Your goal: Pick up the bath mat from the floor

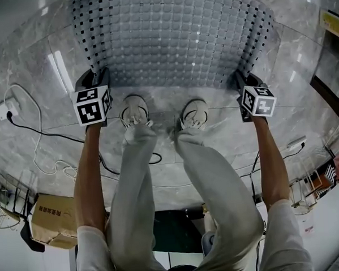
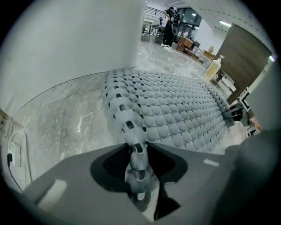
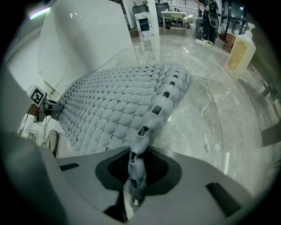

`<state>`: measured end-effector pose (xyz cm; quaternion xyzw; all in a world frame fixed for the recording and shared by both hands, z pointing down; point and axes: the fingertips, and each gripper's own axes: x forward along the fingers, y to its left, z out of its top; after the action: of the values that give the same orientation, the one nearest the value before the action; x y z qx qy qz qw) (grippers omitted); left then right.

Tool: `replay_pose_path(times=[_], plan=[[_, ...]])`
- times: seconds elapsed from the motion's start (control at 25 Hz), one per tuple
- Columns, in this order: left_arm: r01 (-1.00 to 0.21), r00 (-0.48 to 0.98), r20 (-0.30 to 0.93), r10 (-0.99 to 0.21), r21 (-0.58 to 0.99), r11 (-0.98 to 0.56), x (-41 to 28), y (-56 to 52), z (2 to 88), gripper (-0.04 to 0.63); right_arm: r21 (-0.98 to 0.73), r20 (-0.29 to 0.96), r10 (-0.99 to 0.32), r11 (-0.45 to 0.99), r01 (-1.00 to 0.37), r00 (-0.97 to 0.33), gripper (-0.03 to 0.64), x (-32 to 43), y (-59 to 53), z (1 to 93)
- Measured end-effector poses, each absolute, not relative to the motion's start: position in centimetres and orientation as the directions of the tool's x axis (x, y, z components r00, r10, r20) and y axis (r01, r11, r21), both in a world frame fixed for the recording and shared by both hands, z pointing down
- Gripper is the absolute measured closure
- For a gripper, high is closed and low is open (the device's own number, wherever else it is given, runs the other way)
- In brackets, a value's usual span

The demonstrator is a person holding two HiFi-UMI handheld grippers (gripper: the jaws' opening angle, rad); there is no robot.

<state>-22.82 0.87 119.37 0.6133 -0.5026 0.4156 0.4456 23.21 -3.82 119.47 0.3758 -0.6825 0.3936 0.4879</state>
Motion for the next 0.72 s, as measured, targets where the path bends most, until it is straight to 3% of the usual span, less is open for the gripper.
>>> replay_pose_path(times=[0.16, 0.72], plan=[[-0.981, 0.184, 0.953, -0.242, 0.165, -0.099, -21.4, 0.8, 119.2, 0.541, -0.141, 0.967, -0.133, 0.432, -0.891, -0.217, 0.554, 23.2, -3.6, 119.5], [-0.97, 0.242, 0.943, -0.229, 0.228, -0.087, -20.5, 1.1, 116.0, 0.548, -0.166, 0.964, -0.141, 0.335, -0.927, -0.223, 0.566, 23.0, -3.7, 117.7]])
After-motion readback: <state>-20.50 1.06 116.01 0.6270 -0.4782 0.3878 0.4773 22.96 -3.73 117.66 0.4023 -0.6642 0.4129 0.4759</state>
